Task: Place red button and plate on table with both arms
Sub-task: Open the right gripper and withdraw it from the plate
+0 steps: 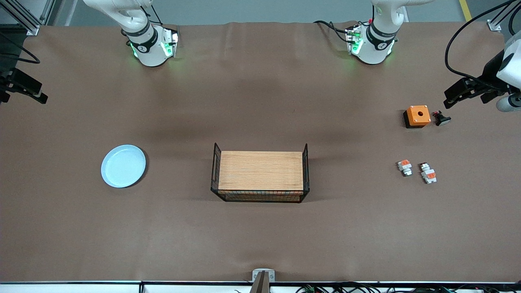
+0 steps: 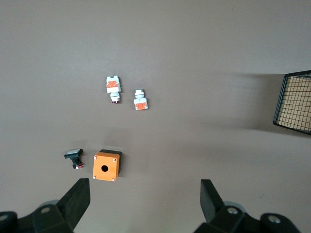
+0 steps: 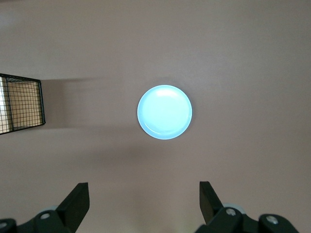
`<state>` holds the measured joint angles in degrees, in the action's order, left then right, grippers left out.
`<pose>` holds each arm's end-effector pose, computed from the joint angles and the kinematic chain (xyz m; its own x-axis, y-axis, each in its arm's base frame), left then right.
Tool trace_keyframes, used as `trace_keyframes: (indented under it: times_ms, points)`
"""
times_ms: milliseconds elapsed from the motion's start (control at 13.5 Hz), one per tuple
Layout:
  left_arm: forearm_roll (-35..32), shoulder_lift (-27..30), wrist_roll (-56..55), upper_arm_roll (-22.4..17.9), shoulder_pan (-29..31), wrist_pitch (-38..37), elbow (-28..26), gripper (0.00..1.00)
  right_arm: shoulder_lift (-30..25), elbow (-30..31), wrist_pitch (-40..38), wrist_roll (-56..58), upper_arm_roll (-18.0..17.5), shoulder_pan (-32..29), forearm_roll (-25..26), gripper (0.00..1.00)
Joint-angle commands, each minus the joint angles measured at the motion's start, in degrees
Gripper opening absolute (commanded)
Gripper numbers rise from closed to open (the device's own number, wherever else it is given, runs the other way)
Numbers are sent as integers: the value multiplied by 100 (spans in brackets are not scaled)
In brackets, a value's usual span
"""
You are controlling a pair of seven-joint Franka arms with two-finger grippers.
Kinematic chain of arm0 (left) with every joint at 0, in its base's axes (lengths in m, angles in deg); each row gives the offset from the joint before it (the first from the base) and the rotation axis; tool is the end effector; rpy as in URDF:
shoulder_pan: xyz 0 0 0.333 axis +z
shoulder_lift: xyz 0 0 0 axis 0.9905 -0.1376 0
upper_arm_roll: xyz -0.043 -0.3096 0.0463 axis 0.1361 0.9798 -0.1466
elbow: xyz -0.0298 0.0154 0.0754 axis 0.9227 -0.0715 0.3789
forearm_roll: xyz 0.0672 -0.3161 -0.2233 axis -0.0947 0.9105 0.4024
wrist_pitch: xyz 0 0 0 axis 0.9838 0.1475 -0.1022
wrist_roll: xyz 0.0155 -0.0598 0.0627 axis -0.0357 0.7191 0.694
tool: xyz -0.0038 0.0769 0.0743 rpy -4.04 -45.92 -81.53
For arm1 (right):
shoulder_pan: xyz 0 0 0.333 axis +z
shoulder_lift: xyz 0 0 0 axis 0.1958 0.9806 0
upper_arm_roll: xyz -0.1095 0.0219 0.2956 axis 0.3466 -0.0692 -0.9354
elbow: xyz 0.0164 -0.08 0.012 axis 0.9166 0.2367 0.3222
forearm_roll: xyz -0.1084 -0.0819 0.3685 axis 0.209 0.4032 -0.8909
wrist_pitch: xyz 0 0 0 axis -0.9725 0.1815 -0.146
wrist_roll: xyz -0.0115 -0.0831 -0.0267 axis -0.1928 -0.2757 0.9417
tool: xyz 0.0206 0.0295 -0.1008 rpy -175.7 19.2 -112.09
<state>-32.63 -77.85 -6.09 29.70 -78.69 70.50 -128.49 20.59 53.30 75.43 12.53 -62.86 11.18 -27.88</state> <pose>0.5347 -0.0343 0.6314 0.9932 0.1138 0.0235 0.1146 -0.9928 -0.0355 0.5406 -0.0250 0.6810 0.9974 -0.0665 0.0268 -0.0658 -0.9975 -0.0257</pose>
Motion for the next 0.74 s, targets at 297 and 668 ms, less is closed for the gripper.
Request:
trace_keyframes:
  times_ms: [297,668]
  points:
    - [-43,5,33,20,-24,-70,79,100,64,-227,-266,-63,-29,-15,-66,100]
    - [-52,5,24,29,-33,-70,79,100,73,-218,-267,-72,-20,-24,-31,100]
